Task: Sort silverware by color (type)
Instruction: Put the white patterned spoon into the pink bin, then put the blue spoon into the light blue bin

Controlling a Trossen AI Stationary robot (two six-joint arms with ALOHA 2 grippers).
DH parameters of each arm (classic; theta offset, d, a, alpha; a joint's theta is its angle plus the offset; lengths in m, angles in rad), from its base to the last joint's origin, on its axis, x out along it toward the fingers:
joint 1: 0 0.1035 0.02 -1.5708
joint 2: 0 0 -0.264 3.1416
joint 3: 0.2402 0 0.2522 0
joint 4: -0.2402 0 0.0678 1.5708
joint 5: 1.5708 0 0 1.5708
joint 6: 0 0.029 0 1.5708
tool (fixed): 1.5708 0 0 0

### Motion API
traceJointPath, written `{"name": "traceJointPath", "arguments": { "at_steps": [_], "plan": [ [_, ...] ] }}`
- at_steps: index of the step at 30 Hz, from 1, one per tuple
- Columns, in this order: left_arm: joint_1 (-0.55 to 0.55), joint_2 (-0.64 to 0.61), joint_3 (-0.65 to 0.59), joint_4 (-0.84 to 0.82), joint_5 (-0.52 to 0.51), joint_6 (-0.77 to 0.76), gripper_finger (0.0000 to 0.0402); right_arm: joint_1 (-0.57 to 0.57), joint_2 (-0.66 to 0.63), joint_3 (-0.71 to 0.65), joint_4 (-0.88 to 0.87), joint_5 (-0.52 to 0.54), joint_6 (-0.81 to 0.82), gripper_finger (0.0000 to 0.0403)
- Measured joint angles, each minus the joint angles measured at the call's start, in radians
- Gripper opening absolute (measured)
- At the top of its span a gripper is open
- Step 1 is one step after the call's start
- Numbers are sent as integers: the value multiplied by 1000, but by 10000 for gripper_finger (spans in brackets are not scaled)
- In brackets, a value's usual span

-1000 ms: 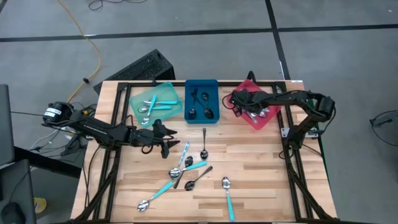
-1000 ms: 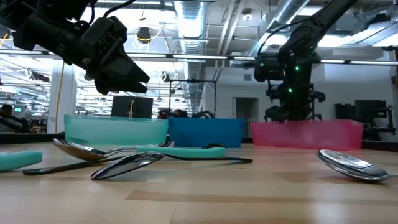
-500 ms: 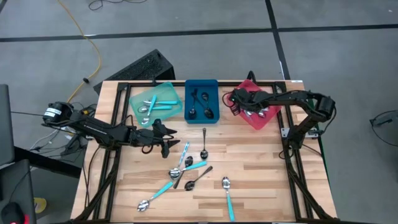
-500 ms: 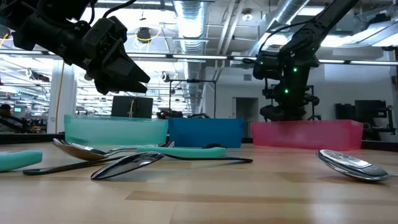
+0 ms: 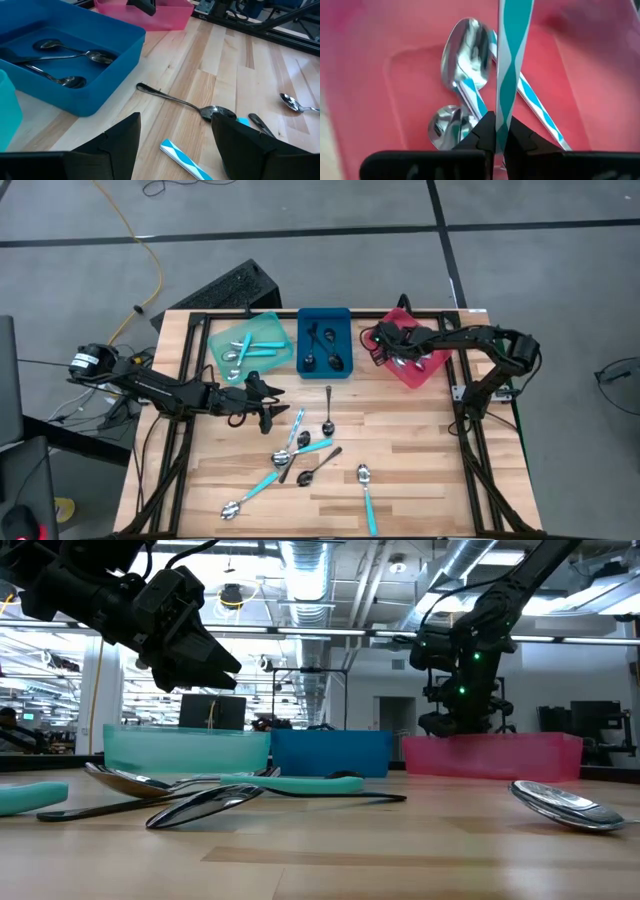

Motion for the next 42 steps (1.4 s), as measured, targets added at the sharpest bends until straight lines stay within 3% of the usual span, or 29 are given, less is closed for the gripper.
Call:
{"name": "traceJointPath", "arguments": {
  "at_steps": [14,19,30,42],
  "plan": [
    [0,0,0,9,0,7,228,0,1,-46,114,-34,-18,52],
    [0,0,0,9,0,18,228,-7,2,-46,110,-71,-19,84],
    [0,0,0,8,6,17,228,-6,-2,-46,109,-102,-26,200],
    [0,-3,0,19,8,16,228,-3,-201,-46,116,-103,-53,206]
  ]
}}
